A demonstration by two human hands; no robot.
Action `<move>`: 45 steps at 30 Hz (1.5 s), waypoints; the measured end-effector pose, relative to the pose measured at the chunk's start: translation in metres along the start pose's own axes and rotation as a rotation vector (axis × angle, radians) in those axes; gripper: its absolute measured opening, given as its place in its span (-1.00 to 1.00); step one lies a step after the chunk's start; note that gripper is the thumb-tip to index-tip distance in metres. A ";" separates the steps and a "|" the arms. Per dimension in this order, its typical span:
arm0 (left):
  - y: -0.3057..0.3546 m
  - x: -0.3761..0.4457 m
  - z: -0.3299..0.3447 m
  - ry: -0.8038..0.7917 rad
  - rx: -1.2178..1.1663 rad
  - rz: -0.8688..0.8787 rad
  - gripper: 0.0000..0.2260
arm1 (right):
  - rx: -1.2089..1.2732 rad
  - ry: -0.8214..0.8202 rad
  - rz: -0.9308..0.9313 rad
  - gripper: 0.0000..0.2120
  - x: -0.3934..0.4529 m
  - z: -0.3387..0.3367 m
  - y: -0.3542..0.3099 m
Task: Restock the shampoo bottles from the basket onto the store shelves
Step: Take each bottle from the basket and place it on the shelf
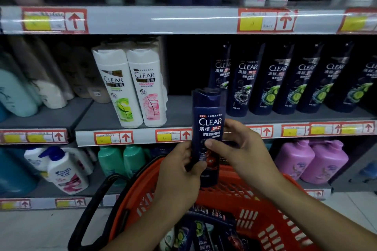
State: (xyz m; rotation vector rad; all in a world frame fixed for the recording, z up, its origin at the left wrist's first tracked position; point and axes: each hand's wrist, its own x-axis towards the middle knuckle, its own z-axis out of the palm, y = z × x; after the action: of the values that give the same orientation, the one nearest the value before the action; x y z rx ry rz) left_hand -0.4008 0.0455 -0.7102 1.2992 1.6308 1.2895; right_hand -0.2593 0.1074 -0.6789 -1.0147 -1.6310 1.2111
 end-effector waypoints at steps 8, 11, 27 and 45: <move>0.015 0.085 -0.011 0.260 0.006 0.190 -0.55 | -0.065 0.150 -0.120 -0.56 0.083 0.027 -0.031; 0.021 0.109 -0.008 0.279 -0.004 0.193 -0.59 | -0.042 0.256 -0.097 -0.56 0.108 0.034 -0.032; 0.010 0.164 0.004 0.328 -0.092 0.122 -0.65 | -0.194 0.352 -0.123 -0.35 0.132 0.063 -0.003; 0.001 0.050 -0.025 0.097 0.089 0.001 -0.60 | -0.500 0.028 0.100 -0.69 -0.004 0.013 0.014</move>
State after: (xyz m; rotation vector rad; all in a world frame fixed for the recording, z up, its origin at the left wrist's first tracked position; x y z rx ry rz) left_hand -0.4371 0.0863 -0.6988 1.3079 1.7728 1.3124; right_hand -0.2685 0.1028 -0.6950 -1.4254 -1.9278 0.8577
